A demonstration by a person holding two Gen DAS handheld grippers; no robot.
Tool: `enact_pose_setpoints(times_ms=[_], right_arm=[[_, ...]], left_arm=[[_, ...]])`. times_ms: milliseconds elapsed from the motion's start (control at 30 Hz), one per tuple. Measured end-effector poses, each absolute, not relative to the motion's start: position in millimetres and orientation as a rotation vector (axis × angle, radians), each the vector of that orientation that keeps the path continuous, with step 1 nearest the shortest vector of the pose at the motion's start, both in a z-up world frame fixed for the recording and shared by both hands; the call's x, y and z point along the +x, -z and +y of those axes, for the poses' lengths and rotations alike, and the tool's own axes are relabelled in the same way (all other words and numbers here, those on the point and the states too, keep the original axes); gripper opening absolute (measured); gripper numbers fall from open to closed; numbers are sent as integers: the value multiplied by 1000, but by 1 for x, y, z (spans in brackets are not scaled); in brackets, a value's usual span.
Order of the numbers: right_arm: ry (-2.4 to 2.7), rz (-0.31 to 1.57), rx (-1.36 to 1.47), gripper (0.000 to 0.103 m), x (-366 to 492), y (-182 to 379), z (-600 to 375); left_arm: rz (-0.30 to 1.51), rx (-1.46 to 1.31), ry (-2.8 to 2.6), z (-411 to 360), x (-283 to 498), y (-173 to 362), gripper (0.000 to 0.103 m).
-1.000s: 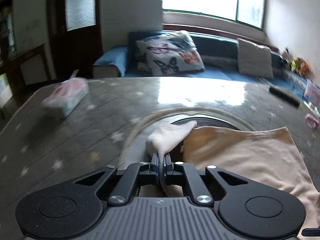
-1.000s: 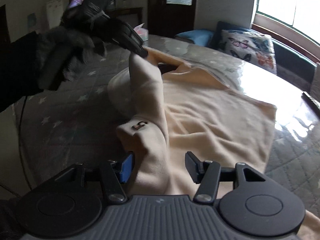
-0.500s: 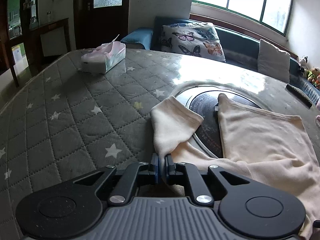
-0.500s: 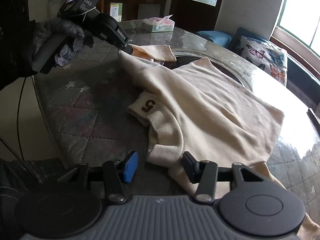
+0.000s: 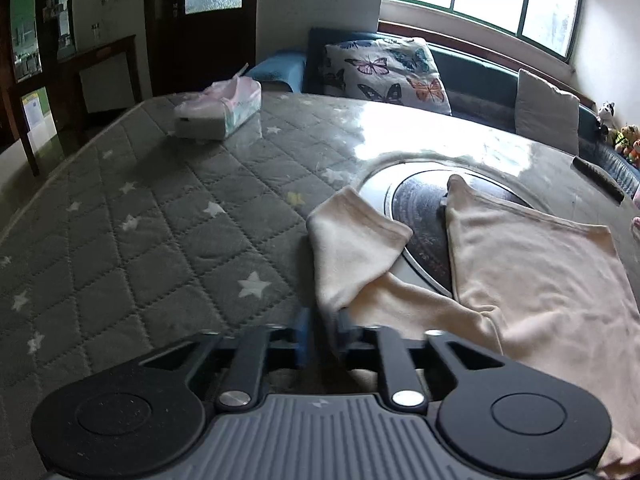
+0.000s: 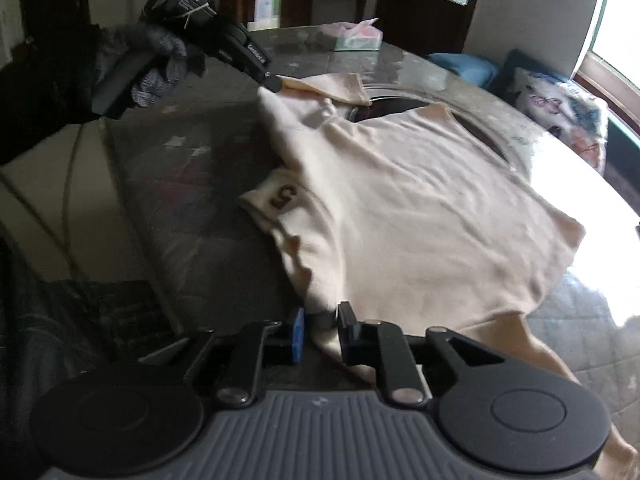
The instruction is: Fold clothes
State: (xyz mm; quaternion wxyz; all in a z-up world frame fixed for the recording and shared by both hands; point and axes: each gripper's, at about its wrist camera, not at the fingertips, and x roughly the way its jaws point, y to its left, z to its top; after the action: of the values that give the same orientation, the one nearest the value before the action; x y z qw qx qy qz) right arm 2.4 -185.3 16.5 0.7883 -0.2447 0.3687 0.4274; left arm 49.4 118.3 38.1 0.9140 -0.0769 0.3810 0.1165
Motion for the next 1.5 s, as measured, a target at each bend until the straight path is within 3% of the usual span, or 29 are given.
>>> enact_pose_setpoints(times_ms=[233, 467, 567, 800, 933, 1200, 1500], right_arm=[[-983, 743, -386, 21, 19, -32, -169], [-1008, 777, -403, 21, 32, -2, -131], [-1033, 766, -445, 30, 26, 5, -123], [-1043, 785, -433, 30, 29, 4, -123], [-1042, 791, -436, 30, 29, 4, -122], [-1040, 781, -448, 30, 27, -2, -120], [-1039, 689, -508, 30, 15, -10, -104]], left_arm=[[710, -100, -229, 119, 44, -65, 40], [745, 32, -151, 96, 85, -53, 50], [780, 93, -101, 87, 106, -37, 49], [818, 150, -52, 88, 131, -9, 37], [780, 139, -49, 98, 131, -10, 6], [690, -78, -282, 166, 120, -27, 5], [727, -133, -339, 185, 101, -14, 7]])
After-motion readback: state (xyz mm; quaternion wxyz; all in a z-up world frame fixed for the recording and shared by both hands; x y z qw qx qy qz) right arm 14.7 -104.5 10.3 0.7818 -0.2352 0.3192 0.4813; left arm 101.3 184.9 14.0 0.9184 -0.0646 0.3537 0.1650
